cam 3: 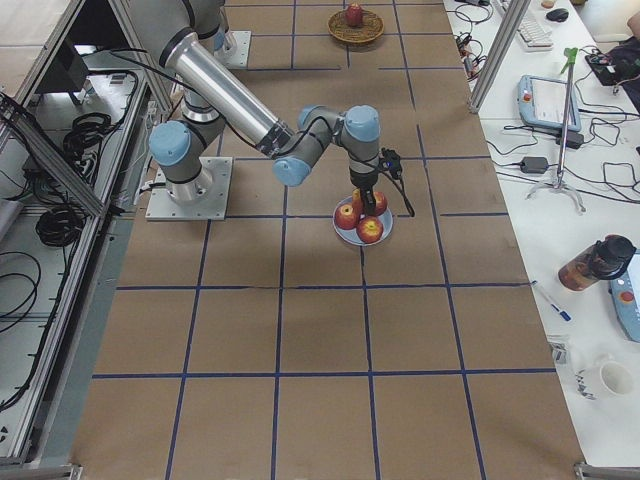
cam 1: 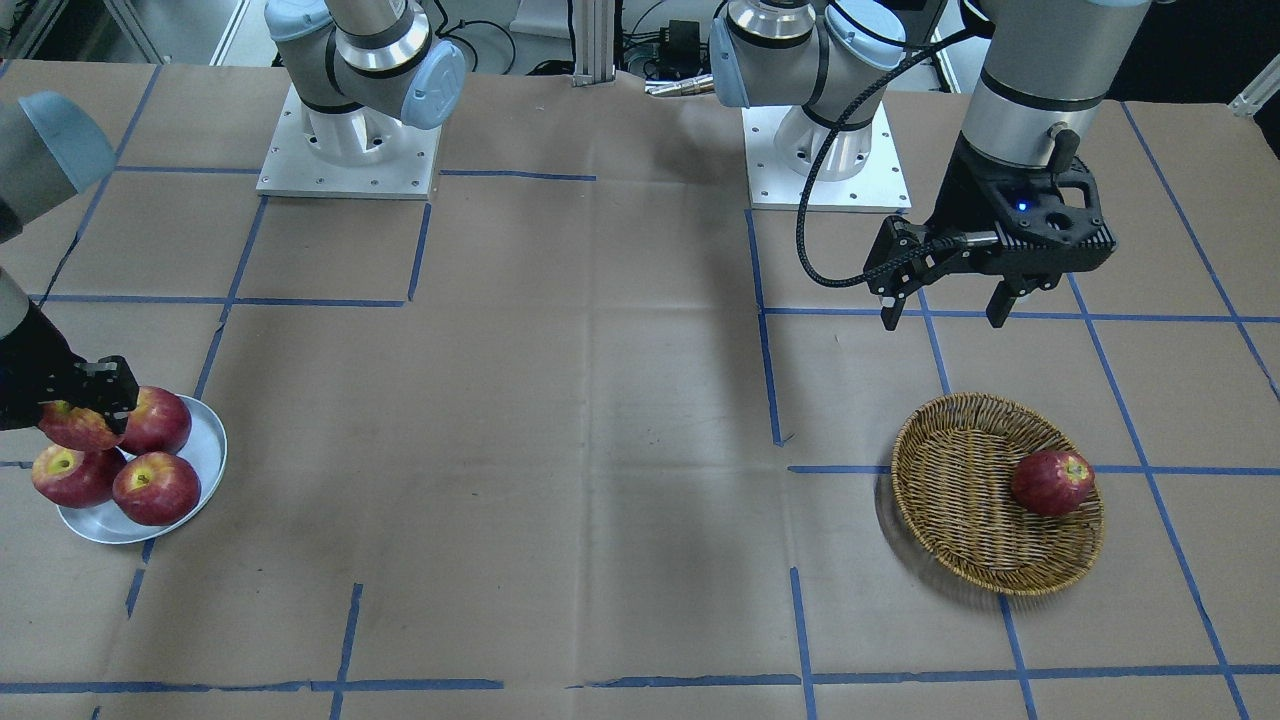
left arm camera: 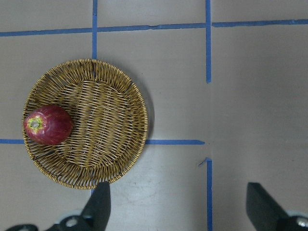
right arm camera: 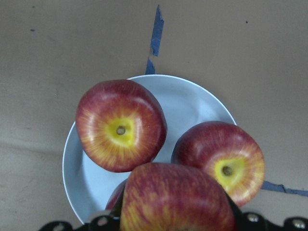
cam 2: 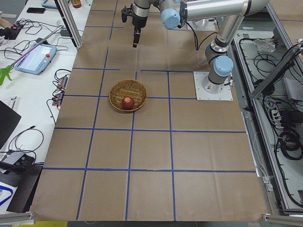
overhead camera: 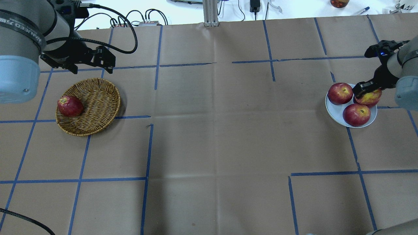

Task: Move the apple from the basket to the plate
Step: 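Release the apple onto the plate while the left gripper lowers over the basket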

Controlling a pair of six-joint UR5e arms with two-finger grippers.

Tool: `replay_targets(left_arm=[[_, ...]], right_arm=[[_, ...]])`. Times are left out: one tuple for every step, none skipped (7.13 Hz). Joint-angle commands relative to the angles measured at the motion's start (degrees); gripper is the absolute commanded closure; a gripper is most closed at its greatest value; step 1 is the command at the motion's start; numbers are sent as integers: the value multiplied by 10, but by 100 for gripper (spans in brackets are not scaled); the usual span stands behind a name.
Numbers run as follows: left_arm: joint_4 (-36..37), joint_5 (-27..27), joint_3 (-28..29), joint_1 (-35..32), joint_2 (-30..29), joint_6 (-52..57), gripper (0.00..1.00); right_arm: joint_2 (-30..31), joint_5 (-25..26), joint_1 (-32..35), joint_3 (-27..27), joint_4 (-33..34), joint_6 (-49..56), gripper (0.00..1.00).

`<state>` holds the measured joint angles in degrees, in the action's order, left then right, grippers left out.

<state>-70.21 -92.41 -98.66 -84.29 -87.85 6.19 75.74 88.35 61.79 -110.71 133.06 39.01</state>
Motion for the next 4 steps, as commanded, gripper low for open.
replay_targets(left_arm=[[-8, 2, -5, -4, 4, -2, 1], [-39, 2, -5, -16, 1, -6, 1], [-107, 2, -1, -31, 4, -8, 1], [-161, 2, 7, -38, 8, -10, 1]], right_arm=[[-12, 0, 0, -8, 13, -2, 53], [-11, 1, 0, -14, 14, -2, 21], [-5, 0, 0, -10, 14, -3, 0], [2, 0, 3, -7, 12, -5, 0]])
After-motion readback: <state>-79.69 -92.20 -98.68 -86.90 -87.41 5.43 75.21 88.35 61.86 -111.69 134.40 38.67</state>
